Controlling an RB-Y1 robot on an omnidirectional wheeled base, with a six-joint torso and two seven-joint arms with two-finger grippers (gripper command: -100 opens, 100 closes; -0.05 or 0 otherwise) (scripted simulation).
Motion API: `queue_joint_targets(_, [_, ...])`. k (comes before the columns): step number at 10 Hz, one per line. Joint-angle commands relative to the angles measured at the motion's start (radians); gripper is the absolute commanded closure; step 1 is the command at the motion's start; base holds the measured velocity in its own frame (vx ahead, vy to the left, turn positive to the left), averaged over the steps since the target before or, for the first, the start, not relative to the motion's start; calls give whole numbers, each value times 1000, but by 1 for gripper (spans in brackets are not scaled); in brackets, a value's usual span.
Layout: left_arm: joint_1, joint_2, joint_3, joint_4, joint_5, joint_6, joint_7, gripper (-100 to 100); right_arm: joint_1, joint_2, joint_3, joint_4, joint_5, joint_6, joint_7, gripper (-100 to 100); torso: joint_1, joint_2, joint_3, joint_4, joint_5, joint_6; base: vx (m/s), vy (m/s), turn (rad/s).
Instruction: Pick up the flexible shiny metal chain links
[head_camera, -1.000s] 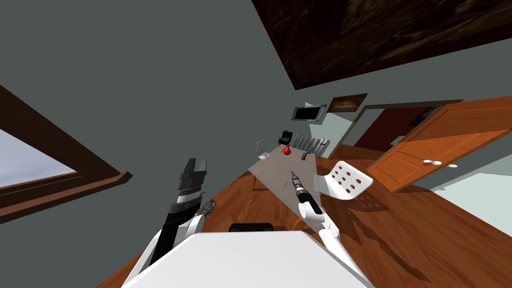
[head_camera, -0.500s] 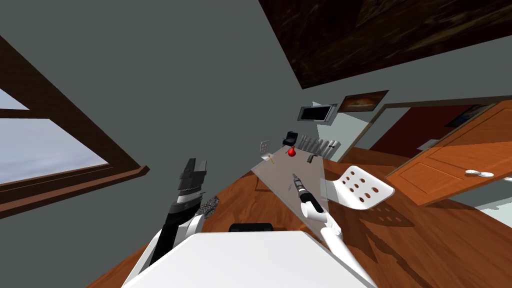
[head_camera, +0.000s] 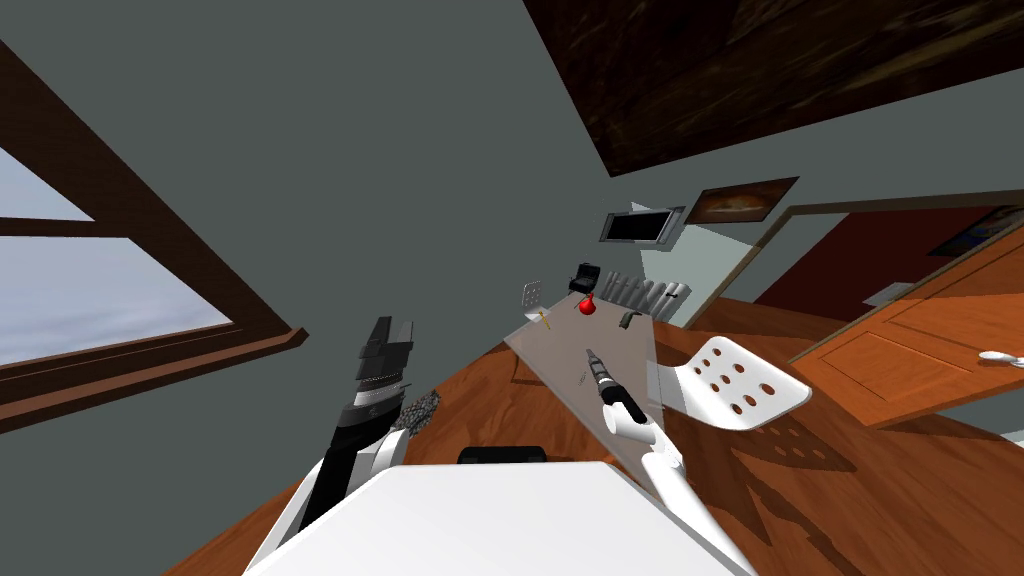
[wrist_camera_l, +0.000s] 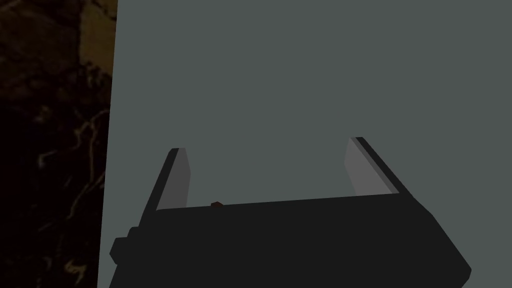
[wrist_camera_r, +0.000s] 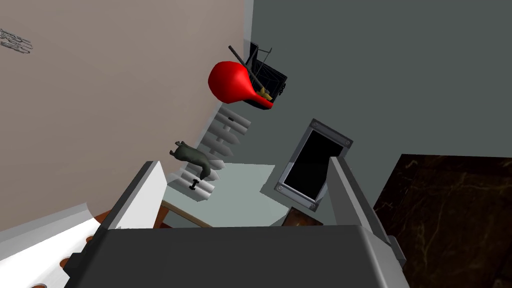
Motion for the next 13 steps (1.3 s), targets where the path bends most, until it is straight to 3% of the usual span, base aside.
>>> queue_joint_targets(1, [0,0,0,0,0,0,0,0,0,0,0,0,0,1,0,-100,0,0,0,0,0,0,-7,8,24])
queue_joint_targets(3, [0,0,0,0,0,0,0,0,-9,-5,-9,23,2,22,7,-100,1,1,0,0,0,0,-7,8,25])
queue_joint_targets(10, [0,0,0,0,0,0,0,0,-9,-5,-9,23,2,22,7,-100,0,0,0,0,0,0,5,-5,26])
queue_joint_targets(11, [0,0,0,0,0,0,0,0,-18,-10,-18,48,5,44,14,-100,1,1,0,0,0,0,-10,12,37])
queue_joint_targets(13, [0,0,0,0,0,0,0,0,-18,-10,-18,48,5,44,14,-100,0,0,0,0,0,-1,4,-5,77])
